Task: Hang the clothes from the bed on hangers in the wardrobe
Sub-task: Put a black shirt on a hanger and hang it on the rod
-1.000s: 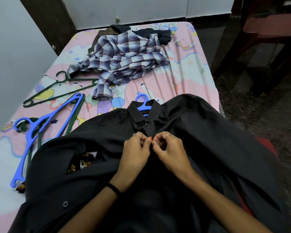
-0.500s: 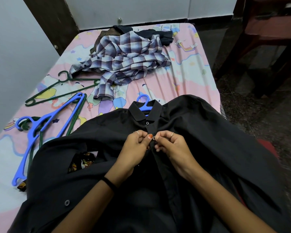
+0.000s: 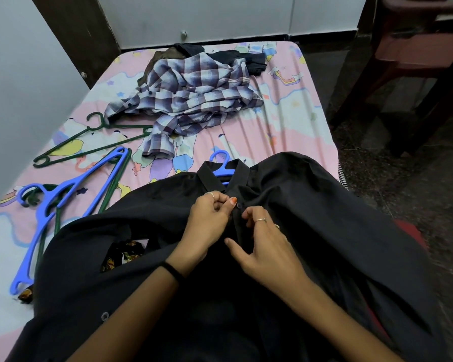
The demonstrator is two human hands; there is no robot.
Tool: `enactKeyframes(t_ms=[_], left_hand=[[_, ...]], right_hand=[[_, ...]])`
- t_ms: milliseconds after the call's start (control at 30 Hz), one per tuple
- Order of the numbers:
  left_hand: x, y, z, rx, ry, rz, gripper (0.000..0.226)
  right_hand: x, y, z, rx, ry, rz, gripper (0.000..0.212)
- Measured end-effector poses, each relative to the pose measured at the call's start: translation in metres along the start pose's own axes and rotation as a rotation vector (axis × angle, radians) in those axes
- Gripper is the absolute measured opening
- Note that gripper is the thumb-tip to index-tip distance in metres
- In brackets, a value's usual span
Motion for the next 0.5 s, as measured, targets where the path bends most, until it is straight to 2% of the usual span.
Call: enactKeyframes(t_ms=[100, 200, 300, 500], left_hand=[[-0.002, 0.014, 0.012, -0.053, 0.006, 0.062, 0.017], [-0.006, 0.024, 0.024, -0.081, -0.032, 0.127, 0.015], [-0.005, 0.025, 0.037, -0.066, -0.116, 0.183, 0.017], [0.002, 0.02, 0.046, -0.108, -0.23, 0.355, 0.018]], right_hand=[[0.004, -0.003, -0.003, 0.039, -0.008, -0.151, 0.044], [0.006, 0.0, 0.002, 0.055, 0.05, -0.101, 0.027], [0.006, 0.019, 0.019, -0.033, 0.104, 0.163, 0.009], [-0.007, 0.052, 0.032, -0.402, -0.145, 0.884, 0.003]])
Point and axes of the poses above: each hand's wrist, its own z-axis towards the middle knuckle, its own x-axis out of the back of the hand, y = z × x, the point moved 4 cm from there along z, towards the middle knuckle, and after that the axes turned 2 degrees about y, right-handed, at the moved point
